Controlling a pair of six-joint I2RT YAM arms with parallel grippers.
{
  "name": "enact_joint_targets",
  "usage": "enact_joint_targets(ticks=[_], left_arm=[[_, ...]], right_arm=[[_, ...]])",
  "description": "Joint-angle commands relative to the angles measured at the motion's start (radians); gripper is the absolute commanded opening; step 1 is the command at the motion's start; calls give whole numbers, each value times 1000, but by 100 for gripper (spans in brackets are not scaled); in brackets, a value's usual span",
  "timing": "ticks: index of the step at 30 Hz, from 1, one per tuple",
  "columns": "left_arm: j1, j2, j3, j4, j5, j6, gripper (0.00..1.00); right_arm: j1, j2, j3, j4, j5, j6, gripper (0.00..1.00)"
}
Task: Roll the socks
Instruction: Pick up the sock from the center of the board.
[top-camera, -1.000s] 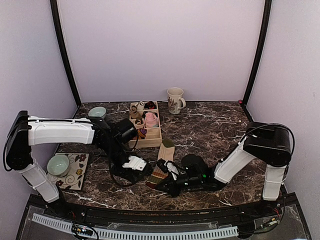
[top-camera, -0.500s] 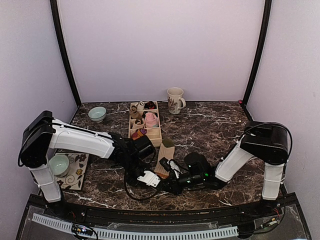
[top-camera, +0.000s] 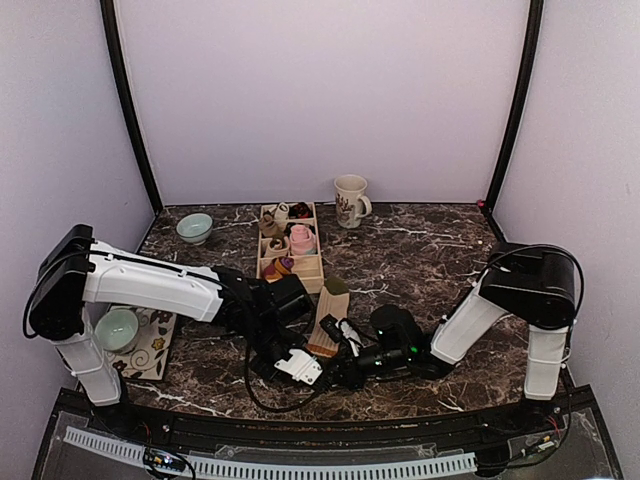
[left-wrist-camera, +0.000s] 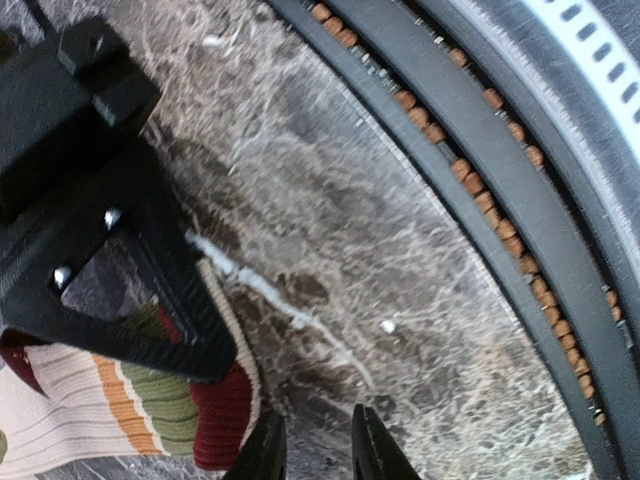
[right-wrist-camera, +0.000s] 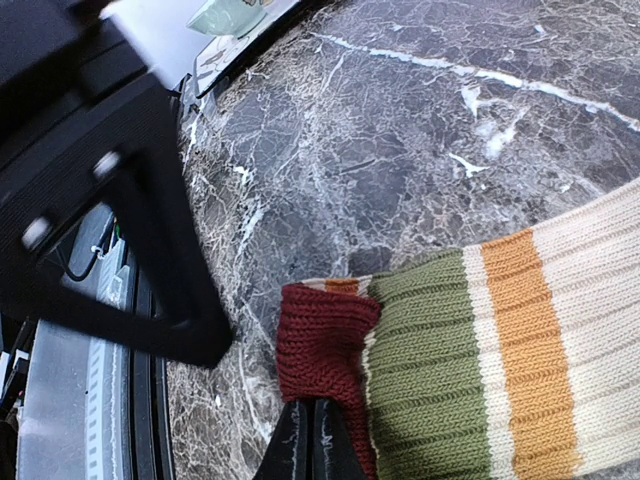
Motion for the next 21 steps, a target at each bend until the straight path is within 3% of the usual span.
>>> enact_joint_targets(ticks=[1, 10, 21], left_arm=[[-21, -43, 29, -78, 60, -8, 26], [-21, -1, 19, 80, -46, 30, 31], [-3, 85, -19, 91, -135, 46, 31]], right_arm=[[-12, 99, -80, -357, 54, 7, 0], [-12, 97, -91, -350, 45, 14, 0], [-12, 88, -108, -339, 41, 22, 0]])
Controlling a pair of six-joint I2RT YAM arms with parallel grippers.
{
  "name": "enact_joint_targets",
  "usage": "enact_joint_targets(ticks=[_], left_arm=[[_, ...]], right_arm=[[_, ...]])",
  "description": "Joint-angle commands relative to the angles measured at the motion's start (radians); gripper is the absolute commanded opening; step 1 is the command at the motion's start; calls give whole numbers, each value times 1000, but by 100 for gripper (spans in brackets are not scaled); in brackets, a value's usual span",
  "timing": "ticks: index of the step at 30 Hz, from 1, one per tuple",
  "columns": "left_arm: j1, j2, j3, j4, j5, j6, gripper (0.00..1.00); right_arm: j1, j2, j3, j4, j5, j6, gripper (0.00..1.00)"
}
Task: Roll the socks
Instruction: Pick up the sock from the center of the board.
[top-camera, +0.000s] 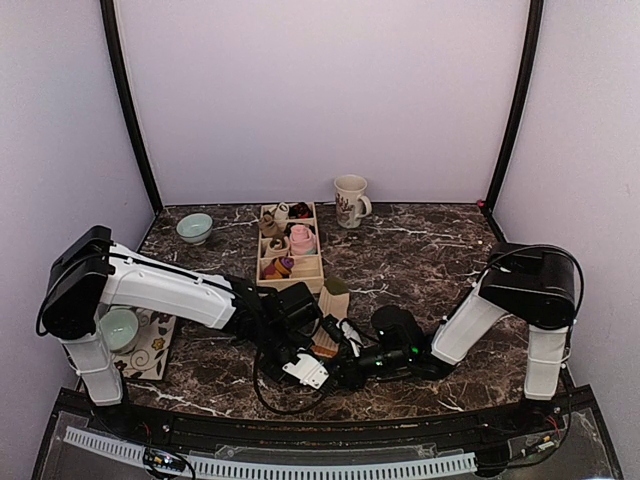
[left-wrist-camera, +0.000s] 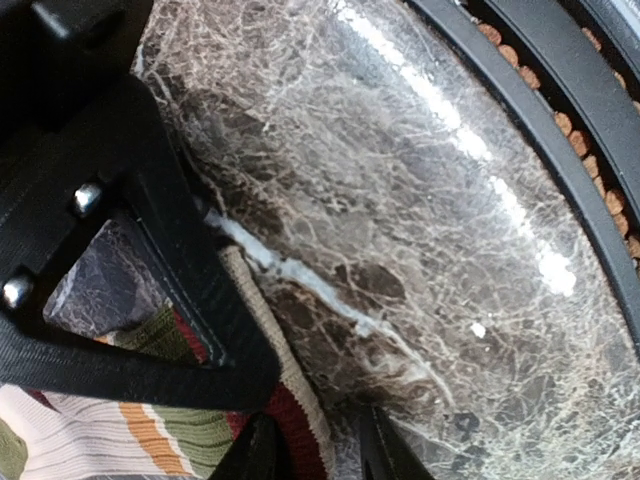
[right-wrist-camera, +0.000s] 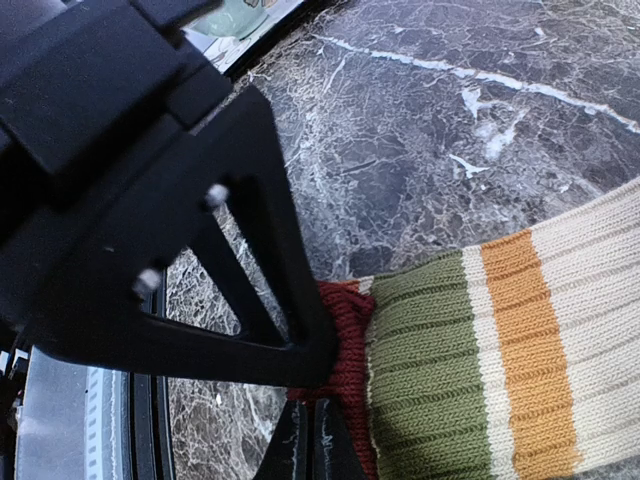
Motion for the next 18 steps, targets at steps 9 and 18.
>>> enact_joint_targets(ticks=[9, 18], left_arm=[[29, 21, -30, 31, -47, -6, 29], [29, -13, -104, 82, -48, -22, 20]], right_arm=[[-15, 84, -111, -343, 36, 30, 0], [-18, 90, -116, -320, 24, 46, 0]])
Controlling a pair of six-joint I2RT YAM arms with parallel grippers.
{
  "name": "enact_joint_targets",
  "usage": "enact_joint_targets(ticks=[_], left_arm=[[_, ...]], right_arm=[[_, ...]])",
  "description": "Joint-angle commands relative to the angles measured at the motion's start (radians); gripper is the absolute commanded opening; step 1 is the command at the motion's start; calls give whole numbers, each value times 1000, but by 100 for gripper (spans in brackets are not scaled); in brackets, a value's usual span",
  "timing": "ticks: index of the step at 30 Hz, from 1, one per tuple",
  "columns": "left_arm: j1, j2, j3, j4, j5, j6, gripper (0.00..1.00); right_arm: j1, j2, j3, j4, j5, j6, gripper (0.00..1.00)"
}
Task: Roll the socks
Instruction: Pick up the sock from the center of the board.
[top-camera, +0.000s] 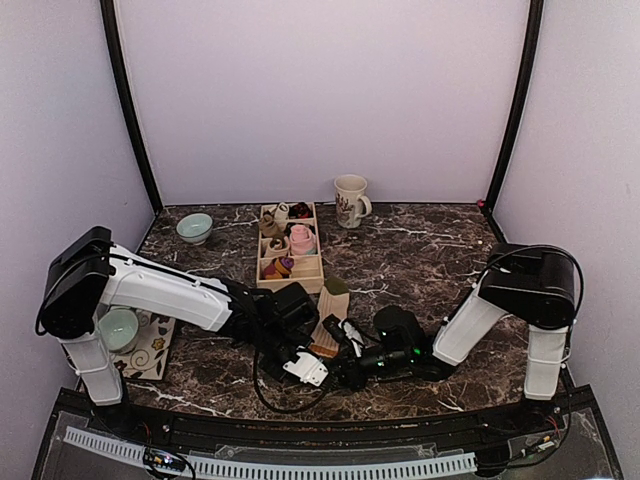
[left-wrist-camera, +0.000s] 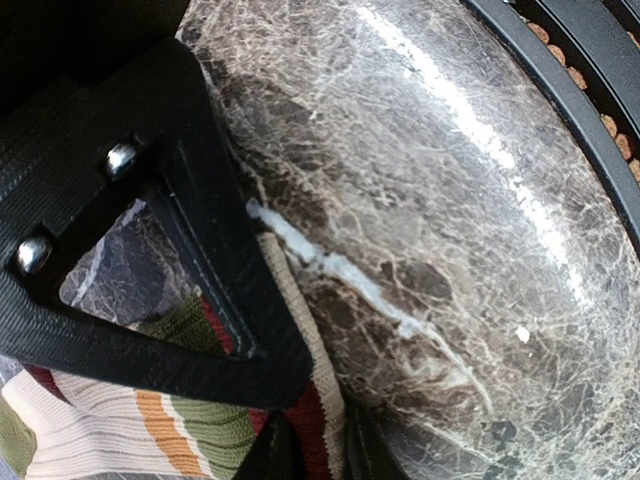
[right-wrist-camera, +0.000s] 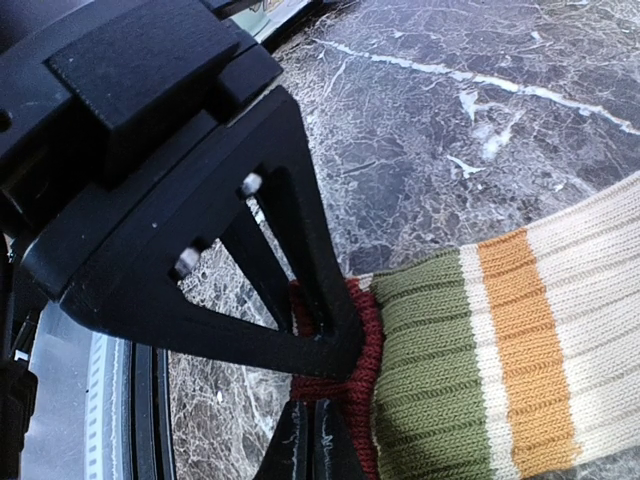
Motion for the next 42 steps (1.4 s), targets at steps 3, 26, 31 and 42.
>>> enact_joint_targets(ticks=[3, 26, 31, 42], left_arm=[[9, 9, -54, -16, -37, -27, 19], [166, 350, 343, -544, 340, -196, 10], [176, 410, 422, -625, 393, -181, 10], [231, 596, 600, -835, 511, -183, 12]], right_arm=[[-17, 89, -100, -348, 18, 41, 0], [76, -472, -387, -177, 621, 73, 99], [130, -719, -391, -280, 959, 160, 99], [283, -690, -302, -301, 804, -505, 89]])
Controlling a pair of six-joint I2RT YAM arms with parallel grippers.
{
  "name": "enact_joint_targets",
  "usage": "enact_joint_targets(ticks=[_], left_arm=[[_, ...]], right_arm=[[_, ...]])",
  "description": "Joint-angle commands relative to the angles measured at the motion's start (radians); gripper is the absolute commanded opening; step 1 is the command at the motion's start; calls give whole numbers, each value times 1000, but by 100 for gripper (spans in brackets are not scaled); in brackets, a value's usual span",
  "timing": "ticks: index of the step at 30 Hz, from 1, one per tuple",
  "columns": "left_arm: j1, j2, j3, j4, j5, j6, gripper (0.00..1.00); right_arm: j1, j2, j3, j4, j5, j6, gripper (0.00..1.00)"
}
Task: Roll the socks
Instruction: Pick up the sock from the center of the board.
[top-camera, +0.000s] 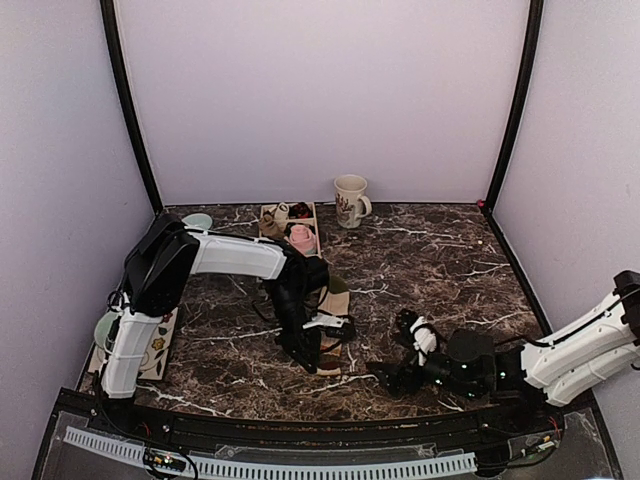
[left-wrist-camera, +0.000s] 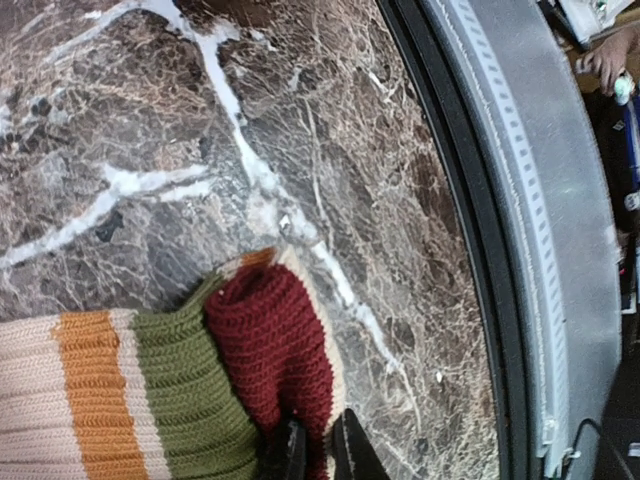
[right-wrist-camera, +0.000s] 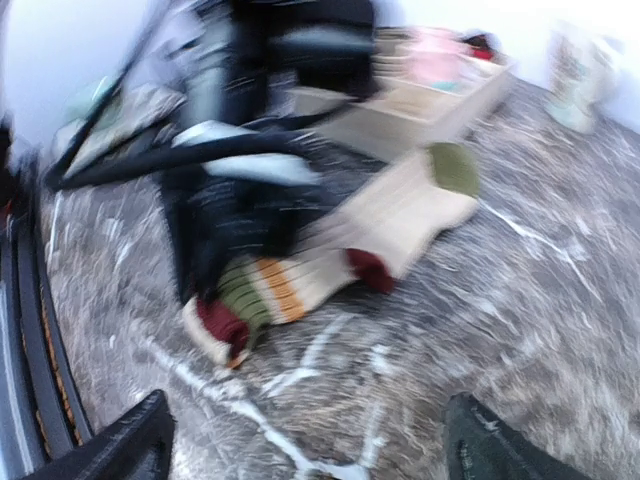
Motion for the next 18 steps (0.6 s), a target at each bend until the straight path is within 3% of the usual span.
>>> enact_joint_targets(ticks=[1, 3, 10, 18], left_arm=[[17, 146, 31, -180, -71, -6, 12], [29, 177, 60, -215, -49, -5, 12], [44, 239, 110, -268, -42, -4, 12], [47, 250, 148, -269, -58, -9, 12]], right_arm=[[97, 114, 154, -140, -54, -400, 86], [107, 158, 190, -139, -95, -496, 73], [106, 334, 322, -106, -151, -726, 64], [86, 548, 429, -28, -286, -784, 53]])
